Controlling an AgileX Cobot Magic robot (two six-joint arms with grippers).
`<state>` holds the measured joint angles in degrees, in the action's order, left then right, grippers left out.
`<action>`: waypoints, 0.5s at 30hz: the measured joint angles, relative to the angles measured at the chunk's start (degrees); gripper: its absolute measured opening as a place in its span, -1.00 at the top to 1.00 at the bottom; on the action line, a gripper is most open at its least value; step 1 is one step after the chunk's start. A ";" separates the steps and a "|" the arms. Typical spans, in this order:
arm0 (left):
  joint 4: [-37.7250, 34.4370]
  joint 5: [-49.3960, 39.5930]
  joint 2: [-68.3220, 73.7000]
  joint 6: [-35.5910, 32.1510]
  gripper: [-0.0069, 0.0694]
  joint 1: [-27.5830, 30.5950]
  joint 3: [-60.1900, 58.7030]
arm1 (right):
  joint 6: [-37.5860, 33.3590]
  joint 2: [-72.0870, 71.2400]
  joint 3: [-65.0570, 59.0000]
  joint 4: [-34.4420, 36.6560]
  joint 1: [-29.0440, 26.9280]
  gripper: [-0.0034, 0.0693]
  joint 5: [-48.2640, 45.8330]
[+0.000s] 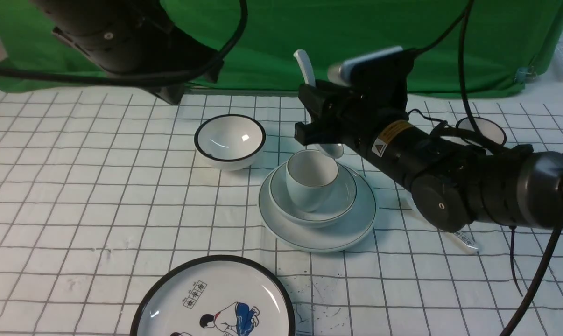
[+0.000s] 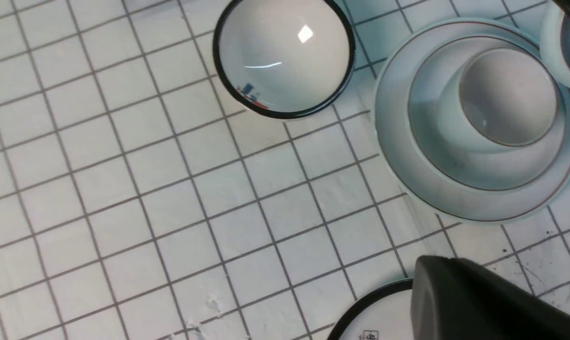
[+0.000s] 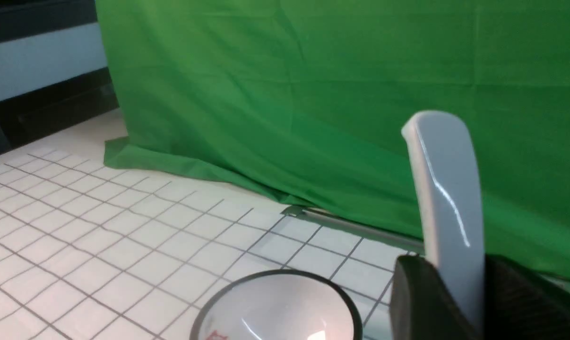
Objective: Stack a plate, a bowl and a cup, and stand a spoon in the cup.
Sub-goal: Use the right arm to put the blue soup spoon into the blue teacup in the middle
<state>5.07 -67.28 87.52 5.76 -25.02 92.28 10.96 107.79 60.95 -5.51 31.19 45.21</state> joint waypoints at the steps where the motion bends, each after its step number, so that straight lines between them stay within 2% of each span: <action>1: 0.71 0.00 -0.27 0.21 0.81 0.00 0.00 | 0.00 0.38 0.00 -0.07 0.19 0.41 0.26; 15: 2.39 0.61 -0.82 0.41 0.81 0.00 0.00 | -0.19 7.58 0.06 -0.39 0.93 0.41 6.07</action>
<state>7.46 -66.67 86.70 6.17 -25.02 92.28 10.77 115.37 61.02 -5.90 32.12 51.29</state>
